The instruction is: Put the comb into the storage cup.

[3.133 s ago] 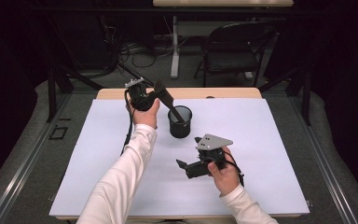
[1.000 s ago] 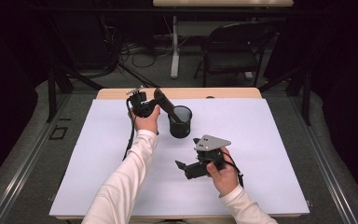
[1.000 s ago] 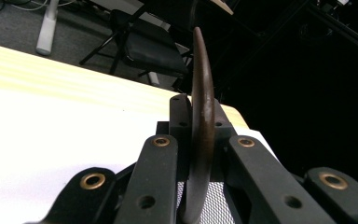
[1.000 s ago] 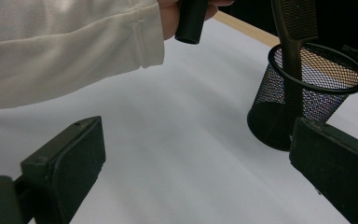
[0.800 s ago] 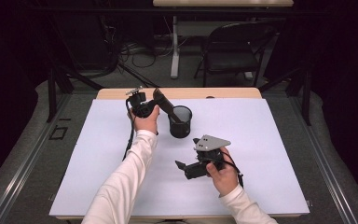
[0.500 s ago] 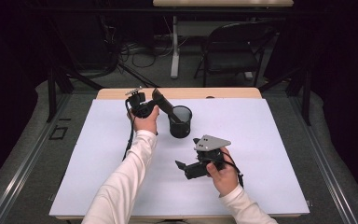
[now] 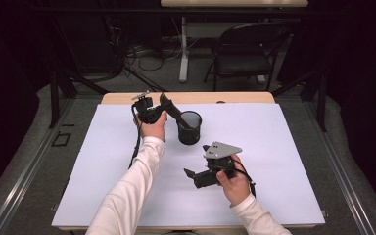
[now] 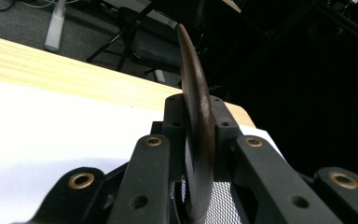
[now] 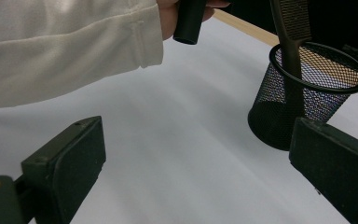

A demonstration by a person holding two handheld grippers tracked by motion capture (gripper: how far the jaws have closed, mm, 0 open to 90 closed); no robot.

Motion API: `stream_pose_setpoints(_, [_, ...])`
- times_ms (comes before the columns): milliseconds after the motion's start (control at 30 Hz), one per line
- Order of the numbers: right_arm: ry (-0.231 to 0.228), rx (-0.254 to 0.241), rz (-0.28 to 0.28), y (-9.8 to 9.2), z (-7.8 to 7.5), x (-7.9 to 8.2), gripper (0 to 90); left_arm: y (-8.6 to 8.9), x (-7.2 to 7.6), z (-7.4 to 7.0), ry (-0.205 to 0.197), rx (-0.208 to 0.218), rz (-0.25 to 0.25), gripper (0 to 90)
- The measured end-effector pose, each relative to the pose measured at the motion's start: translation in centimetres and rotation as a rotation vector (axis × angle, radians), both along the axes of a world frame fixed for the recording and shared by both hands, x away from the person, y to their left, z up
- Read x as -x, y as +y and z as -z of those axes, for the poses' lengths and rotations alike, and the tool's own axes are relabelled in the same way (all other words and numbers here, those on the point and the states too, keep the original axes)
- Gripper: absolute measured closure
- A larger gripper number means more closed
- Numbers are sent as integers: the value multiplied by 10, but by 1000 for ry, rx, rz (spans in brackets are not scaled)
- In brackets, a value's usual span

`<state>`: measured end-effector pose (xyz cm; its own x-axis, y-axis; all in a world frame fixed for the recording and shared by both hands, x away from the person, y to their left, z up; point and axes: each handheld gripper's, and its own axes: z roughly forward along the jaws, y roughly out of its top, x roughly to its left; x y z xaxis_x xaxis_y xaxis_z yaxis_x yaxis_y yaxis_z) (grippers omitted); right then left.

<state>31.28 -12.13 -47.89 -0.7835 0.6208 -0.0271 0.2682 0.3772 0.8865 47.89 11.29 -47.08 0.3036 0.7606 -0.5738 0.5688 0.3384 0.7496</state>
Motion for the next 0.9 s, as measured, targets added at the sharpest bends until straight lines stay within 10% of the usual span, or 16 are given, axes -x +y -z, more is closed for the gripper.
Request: stream_pose_setpoints(900, [2, 6, 1, 0, 1, -1, 35, 5, 0, -2, -6, 9, -46, 467])
